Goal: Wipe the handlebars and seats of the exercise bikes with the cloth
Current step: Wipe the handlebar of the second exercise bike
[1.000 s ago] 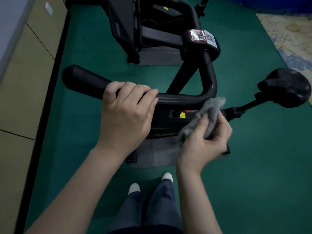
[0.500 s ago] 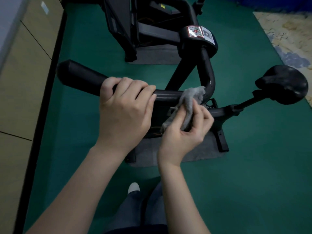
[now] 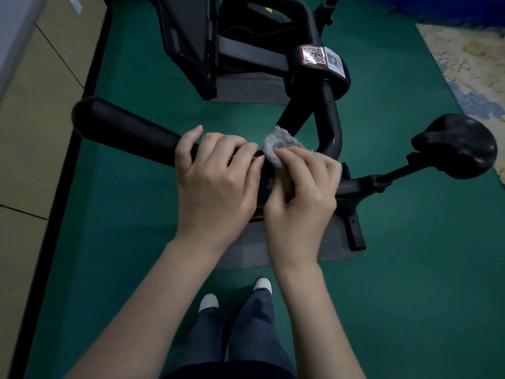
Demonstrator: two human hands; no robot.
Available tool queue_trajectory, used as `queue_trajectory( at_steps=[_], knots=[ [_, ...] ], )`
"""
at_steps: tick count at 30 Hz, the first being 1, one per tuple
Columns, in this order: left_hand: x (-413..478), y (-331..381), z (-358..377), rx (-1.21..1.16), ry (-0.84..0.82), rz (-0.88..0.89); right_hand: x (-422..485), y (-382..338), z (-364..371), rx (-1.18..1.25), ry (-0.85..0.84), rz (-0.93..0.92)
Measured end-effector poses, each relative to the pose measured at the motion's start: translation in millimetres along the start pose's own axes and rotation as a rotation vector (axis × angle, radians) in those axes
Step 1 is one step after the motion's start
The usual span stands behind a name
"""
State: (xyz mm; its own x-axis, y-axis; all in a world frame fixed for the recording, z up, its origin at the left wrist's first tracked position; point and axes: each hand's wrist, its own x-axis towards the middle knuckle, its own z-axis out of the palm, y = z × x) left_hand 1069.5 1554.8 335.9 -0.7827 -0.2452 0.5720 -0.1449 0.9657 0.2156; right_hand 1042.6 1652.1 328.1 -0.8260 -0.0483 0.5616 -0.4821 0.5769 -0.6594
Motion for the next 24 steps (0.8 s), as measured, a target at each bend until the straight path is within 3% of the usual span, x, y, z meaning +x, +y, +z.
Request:
queue_trajectory(
  at_steps=[5,10,14,19,24],
  knots=[
    [0.1,0.3,2.7,0.008,0.021,-0.02,8.5,11.9,-7.0,-0.049,0.038,0.042],
    [1.7,4.3,2.9,0.011,0.027,-0.048,4.4,20.1,-8.1,0.015,-0.006,-0.029],
    [1.5,8.9,3.4,0.006,0.023,-0.065,18.5,44.1,-17.7,0.033,0.092,0.081],
    [0.8,26.4,12.2,-0.038,-0.025,-0.067,11.0,53.2,-18.9,0.124,0.045,-0.001],
    [0.5,33.3,18.7,-0.047,-0.015,-0.096,30.5,72.2,-19.2,0.232,0.115,0.216]
  ],
)
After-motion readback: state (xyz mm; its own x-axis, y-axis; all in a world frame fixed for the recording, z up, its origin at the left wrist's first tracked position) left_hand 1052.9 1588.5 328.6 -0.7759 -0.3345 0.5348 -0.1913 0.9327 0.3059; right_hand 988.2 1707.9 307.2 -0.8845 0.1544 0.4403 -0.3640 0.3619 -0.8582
